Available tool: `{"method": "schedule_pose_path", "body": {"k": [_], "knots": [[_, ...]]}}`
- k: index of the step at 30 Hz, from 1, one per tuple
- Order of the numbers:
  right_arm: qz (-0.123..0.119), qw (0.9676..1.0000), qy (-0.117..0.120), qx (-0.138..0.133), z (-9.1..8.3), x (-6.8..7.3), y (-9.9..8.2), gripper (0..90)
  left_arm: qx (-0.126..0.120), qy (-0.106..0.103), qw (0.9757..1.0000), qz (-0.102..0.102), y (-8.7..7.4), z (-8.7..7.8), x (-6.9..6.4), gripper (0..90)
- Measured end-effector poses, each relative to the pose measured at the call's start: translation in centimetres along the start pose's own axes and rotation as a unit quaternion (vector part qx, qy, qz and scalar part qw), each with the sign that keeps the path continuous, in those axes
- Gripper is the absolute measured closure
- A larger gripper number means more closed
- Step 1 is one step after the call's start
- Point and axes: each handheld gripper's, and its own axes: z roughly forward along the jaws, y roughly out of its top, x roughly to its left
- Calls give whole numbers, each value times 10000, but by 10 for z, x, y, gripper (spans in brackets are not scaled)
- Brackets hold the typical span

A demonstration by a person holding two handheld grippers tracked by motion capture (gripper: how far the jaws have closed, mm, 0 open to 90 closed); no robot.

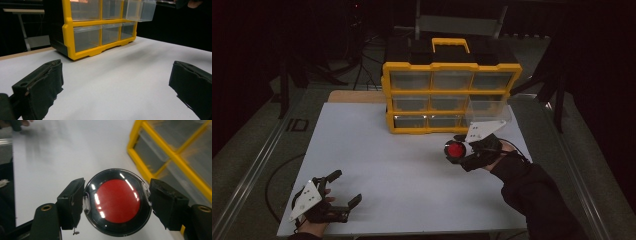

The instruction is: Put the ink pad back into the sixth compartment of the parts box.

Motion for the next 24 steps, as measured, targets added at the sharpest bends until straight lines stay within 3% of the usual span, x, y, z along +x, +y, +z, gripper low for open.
{"method": "schedule_pose_path", "body": {"k": [15,23,24], "knots": [[227,9988,-439,-6,-31,-31,3,305,-8,5,10000,-17,0,0,0,1],[306,9978,-587,-42,-41,-40,5,305,-2,6,10000,-19,0,0,1,1],[362,9971,-663,-71,-47,-47,8,305,3,7,10000,-14,0,0,1,1]]}}
